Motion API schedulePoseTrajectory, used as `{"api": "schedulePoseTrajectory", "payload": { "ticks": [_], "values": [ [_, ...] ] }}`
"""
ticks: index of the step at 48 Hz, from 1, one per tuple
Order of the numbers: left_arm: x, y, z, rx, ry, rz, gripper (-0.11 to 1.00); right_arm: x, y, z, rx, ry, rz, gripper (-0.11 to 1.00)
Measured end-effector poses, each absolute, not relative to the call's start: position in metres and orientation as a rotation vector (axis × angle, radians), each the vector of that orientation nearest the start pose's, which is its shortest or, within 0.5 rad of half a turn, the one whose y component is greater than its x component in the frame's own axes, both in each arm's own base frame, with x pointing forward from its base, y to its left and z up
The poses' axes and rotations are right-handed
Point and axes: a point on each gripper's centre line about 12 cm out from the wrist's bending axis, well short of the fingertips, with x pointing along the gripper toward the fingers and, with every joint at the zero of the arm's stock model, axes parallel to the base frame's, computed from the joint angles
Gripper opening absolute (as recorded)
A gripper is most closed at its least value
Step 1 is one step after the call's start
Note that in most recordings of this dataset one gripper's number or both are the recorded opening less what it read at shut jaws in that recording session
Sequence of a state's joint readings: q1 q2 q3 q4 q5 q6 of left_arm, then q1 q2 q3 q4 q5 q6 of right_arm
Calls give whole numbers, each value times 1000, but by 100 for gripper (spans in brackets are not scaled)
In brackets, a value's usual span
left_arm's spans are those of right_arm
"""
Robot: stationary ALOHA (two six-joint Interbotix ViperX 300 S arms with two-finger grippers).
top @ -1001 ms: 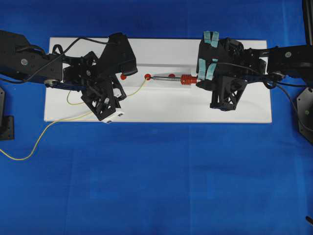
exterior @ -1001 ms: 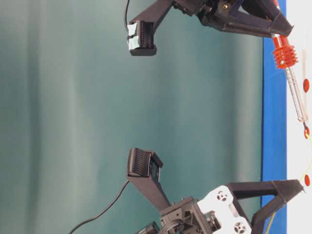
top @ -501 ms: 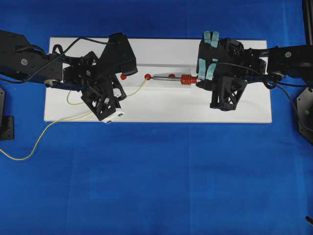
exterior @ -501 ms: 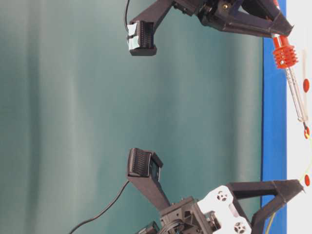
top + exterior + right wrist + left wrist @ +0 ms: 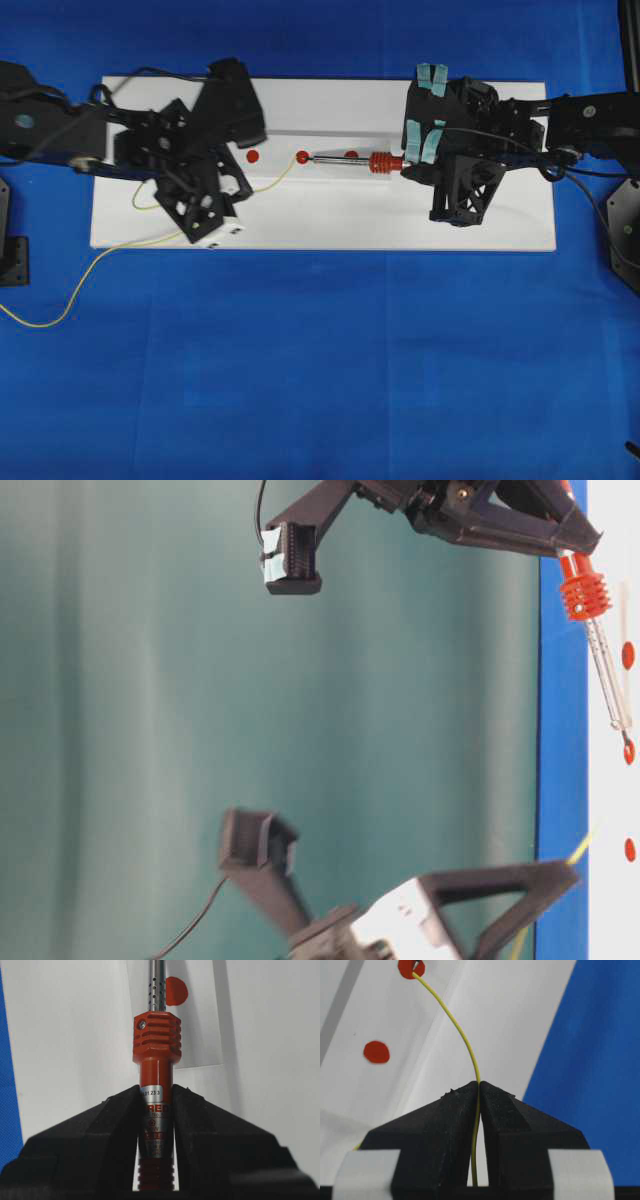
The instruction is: Touch the tip of the soldering iron to the tip of the solder at the mark.
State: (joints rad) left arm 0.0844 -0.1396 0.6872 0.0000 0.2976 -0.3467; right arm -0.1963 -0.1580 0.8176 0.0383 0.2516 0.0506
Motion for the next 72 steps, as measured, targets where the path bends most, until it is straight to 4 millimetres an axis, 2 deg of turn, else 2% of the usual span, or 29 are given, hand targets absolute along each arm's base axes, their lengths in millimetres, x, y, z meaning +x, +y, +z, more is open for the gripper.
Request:
{"api": "schedulePoseTrajectory", "payload": {
  "ticks": [10,24,37,49,56,72],
  "values": [
    [333,28,205,-363,793,221,3,315,-62,155,177,901,-214,7],
    [331,28,205,-361,794,221,3,314,-61,160,173,880,-214,7],
    [330,28,205,-363,796,221,3,279,-55,183,169,795,-215,7],
    [330,28,205,-361,796,221,3,248,-51,193,172,772,-222,7],
    [330,28,205,-361,794,221,3,240,-51,192,176,794,-228,7],
    [336,29,205,-364,777,220,3,238,-51,190,178,811,-229,7]
  ]
}}
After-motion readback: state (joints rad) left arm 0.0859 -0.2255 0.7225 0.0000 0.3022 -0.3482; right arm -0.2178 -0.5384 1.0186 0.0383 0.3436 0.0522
